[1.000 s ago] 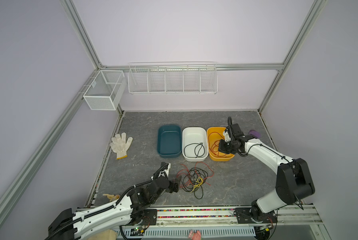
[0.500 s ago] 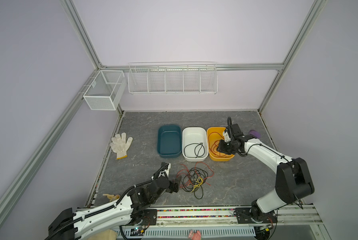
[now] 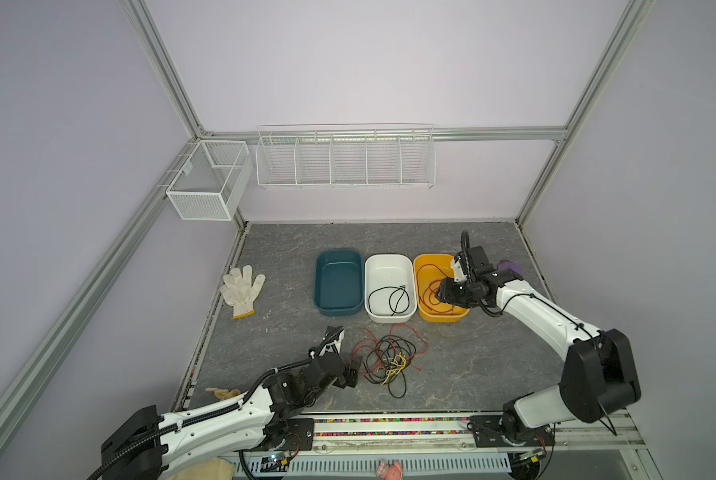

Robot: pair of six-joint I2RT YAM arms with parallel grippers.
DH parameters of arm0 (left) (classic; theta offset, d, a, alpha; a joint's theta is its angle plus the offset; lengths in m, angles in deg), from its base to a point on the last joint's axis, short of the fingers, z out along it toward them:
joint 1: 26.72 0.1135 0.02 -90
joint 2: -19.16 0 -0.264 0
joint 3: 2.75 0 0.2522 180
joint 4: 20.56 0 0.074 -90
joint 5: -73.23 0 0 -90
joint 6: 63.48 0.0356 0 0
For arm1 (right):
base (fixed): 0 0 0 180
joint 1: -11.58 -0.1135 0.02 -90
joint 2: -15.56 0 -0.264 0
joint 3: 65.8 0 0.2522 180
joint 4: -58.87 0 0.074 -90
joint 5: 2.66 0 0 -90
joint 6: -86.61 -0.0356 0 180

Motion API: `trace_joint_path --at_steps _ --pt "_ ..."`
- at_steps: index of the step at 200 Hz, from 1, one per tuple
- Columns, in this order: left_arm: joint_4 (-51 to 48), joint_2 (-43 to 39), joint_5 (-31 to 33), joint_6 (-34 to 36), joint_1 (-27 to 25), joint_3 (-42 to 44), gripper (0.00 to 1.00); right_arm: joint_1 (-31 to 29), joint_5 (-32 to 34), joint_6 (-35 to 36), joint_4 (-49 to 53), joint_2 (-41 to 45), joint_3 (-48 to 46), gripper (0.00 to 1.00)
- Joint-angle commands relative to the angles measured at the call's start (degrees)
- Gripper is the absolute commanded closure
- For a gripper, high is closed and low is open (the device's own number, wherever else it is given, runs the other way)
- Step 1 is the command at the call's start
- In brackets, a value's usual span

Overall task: Untangle the cables
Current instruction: 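Lower the left gripper onto a black wire in the pile while the right gripper rises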

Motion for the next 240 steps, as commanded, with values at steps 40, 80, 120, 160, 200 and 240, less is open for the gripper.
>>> trace_joint_path --at_steps 40,80,120,160,200,240 --pt "-0.22 1.03 -2.11 -1.40 -0.20 -3.85 0.00 0.27 3.64 0.32 1.05 8.94 -3.17 0.26" --pt "0.62 -0.19 -4.84 -4.10 -0.28 -5.18 0.00 0.21 1.13 0.61 -3.31 17.21 -7.70 0.03" --pt "0.84 1.37 -7.17 -5.27 -0.26 -7.32 0.00 0.06 -2.51 1.10 -9.09 22.76 -12.85 0.05" --pt "0.53 6.59 -9.67 -5.20 -0.28 -9.06 0.01 -0.69 -5.85 0.74 -13.94 24.74 -15.61 0.09" --pt "1.91 10.23 -10.98 -5.22 -0.27 -9.56 0.03 -1.50 -6.29 0.39 -16.87 26.45 -17.71 0.10" --pt "2.25 13.23 -11.65 -4.49 -0.24 -11.00 0.07 -2.24 -5.86 0.21 -17.72 26.35 -18.78 0.10"
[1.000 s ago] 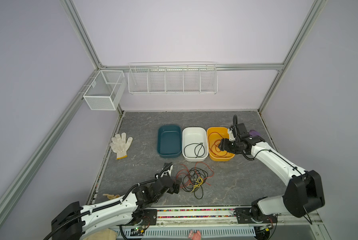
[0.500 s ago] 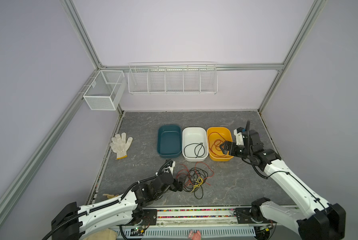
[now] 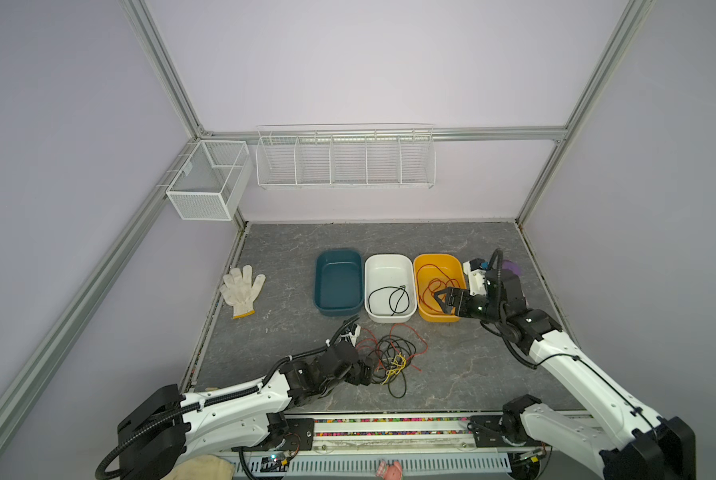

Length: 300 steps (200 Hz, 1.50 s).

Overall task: Untangle the cables
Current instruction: 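Lower the left gripper onto a black wire in the pile while the right gripper rises, then close the left gripper on the black wire and lift it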

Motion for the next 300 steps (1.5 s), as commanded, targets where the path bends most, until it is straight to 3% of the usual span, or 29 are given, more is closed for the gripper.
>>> trace_joint_path --at_steps 1,208,300 --pt "1.39 1.37 -0.72 -0.12 -0.26 -2.56 0.08 -0.55 -0.75 -0.42 -2.40 0.45 -1.38 0.10" --pt "5.00 9.38 -1.77 -0.09 -0.28 -4.52 0.68 -2.76 3.64 0.35 -1.57 1.18 -1.57 0.10" --pt "3.80 10.39 -2.45 -0.03 -0.28 -5.70 0.88 -3.24 4.60 0.54 -1.12 1.28 -1.53 0.10"
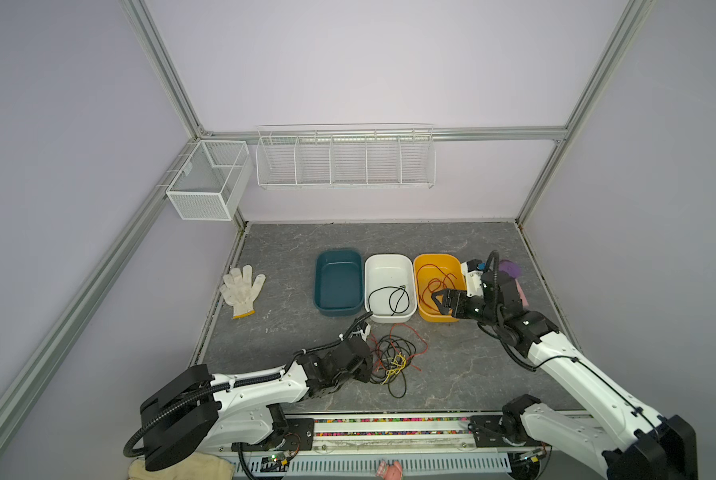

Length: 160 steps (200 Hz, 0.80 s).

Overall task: Untangle the cables
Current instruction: 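Close the left gripper on the black wire and lift it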

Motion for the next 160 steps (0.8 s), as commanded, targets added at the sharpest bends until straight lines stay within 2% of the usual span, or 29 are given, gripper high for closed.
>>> trace_joint_path --at_steps 1,35,85,160 --pt "-0.31 0.41 -0.21 -0.18 -0.28 -2.24 0.88 -0.58 0.98 0.48 -0.04 0.91 -0.82 0.10" --pt "-1.99 -0.33 -0.08 0.29 -0.27 -3.13 1.00 -0.62 1.12 0.52 -0.03 0.71 -0.80 0.10" --pt "-5.06 -3.55 1.06 0.83 -0.23 -4.13 1.00 -1.06 0.68 0.82 -0.28 0.23 -0.70 0.10" --pt "-13.05 -16.29 5.55 2.80 -0.27 -6.85 1.00 -3.63 -1.54 1.97 -1.83 -1.72 -0.44 0.10"
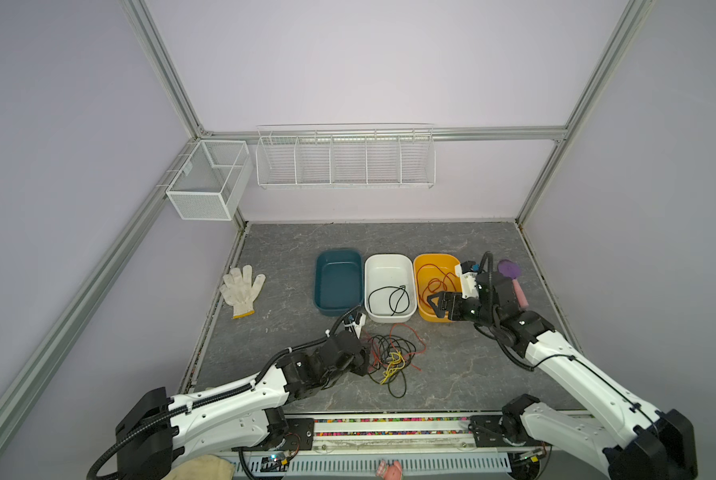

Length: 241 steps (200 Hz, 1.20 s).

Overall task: Untangle the cables
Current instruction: 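Close the left gripper on the black wire and lift it, then carry the black wire up and over the white tub with the left gripper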

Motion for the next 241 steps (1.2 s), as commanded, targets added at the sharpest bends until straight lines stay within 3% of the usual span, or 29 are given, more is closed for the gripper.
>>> trace_joint_path --at_steps 1,152,241 --pt "-4.32 -3.17 2.63 1.14 -0.28 -2.55 1.00 -1.11 -1.07 1.34 -1.57 -0.61 -0.44 0.10" --pt "-14.37 -12.90 4.50 0.92 -0.28 -15.31 1.00 -9.15 -12.93 4.24 -8.25 -6.93 0.36 0.11" --pt "-15.61 -16.66 6.95 -0.48 -0.27 -20.94 1.00 -13.55 -10.56 6.86 -8.16 -8.56 1.07 0.11"
